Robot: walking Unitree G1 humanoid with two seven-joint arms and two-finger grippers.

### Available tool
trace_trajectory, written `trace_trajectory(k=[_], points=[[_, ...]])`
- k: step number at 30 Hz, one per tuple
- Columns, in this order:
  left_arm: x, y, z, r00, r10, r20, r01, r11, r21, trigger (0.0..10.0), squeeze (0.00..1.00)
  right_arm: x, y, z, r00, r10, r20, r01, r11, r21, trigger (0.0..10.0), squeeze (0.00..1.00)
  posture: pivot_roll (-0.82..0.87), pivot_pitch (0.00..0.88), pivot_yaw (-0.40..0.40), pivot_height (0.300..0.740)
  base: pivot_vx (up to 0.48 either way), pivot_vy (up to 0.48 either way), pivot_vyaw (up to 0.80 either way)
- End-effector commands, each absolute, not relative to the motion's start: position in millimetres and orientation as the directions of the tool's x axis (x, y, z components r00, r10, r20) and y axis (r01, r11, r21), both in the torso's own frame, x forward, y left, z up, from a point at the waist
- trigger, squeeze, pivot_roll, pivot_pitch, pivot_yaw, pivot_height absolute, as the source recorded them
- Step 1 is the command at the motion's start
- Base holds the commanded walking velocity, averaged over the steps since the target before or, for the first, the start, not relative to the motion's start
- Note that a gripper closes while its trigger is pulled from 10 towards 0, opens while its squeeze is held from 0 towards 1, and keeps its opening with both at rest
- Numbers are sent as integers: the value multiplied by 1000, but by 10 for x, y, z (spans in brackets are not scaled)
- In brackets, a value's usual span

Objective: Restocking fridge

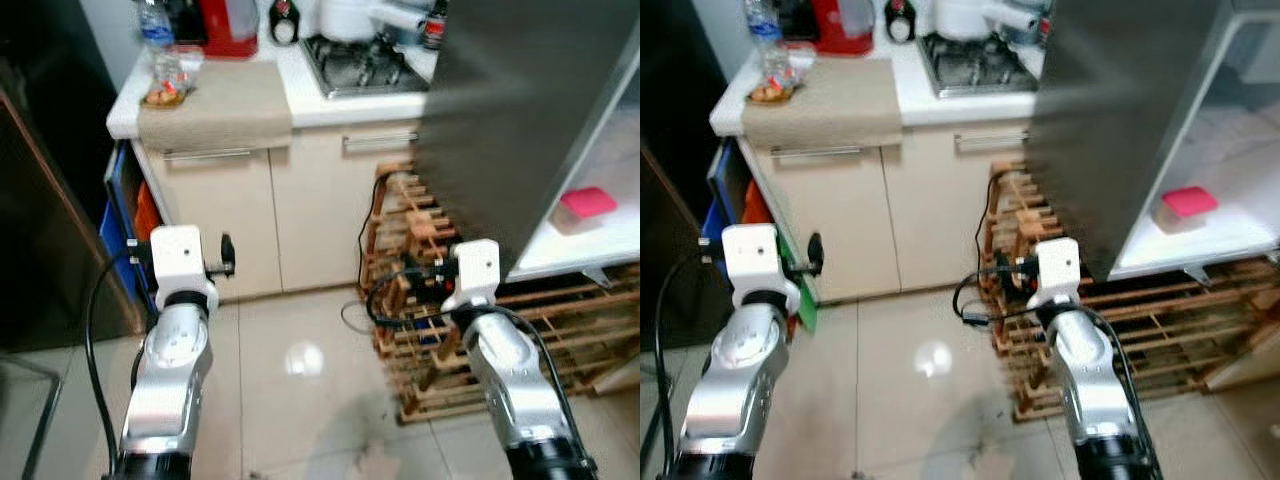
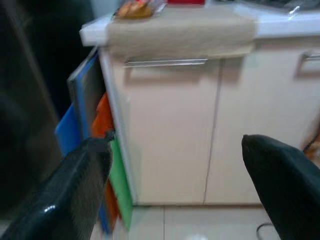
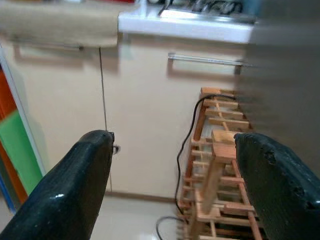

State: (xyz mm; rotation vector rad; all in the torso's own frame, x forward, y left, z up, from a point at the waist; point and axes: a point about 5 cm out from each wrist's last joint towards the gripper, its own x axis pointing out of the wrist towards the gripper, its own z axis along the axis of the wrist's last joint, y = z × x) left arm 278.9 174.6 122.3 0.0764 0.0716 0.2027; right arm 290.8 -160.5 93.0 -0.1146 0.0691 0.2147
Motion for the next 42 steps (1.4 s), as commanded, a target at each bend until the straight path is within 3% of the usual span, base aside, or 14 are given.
trace_trajectory(k=[1, 5, 14, 21, 25, 29, 42], points=[[2785, 1805, 1199, 968, 239, -73, -230, 967, 111, 10000, 0, 2916, -1580, 906, 973, 209, -96, -223, 958, -181, 10000, 0, -37, 0, 12, 740, 0, -480, 438], [2812, 1864, 1215, 968, 246, -58, -241, 967, 81, 10000, 0, 2959, -1606, 798, 975, 142, -171, -169, 973, -157, 10000, 0, -32, 0, 14, 740, 0, 0, 419], [2882, 1895, 1279, 988, 153, -19, -152, 988, 13, 10000, 0, 2990, -1513, 895, 981, 178, -74, -183, 981, -67, 10000, 0, -20, 0, 38, 740, 0, 157, 472], [2896, 1890, 1262, 998, 68, -20, -66, 996, 62, 10000, 0, 2972, -1703, 859, 998, -5, -67, 10, 997, 78, 10000, 0, -14, 0, 35, 740, 0, 480, 262], [2931, 1876, 1268, 998, 55, -21, -52, 993, 106, 10000, 0, 2957, -1684, 834, 997, 20, -68, -16, 998, 59, 10000, 0, -15, 0, 37, 740, 0, 0, 0], [2972, 1757, 1410, 997, -46, 58, 43, 997, 63, 10000, 0, 2988, -1622, 908, 998, 55, -20, -54, 998, 35, 10000, 0, -21, 0, 40, 740, 232, 0, 0], [3050, 1706, 1531, 991, -38, 129, 32, 998, 53, 10000, 0, 3074, -1585, 1038, 995, 88, 39, -89, 996, 10, 10000, 0, -26, 0, 29, 740, 457, 0, 0]])
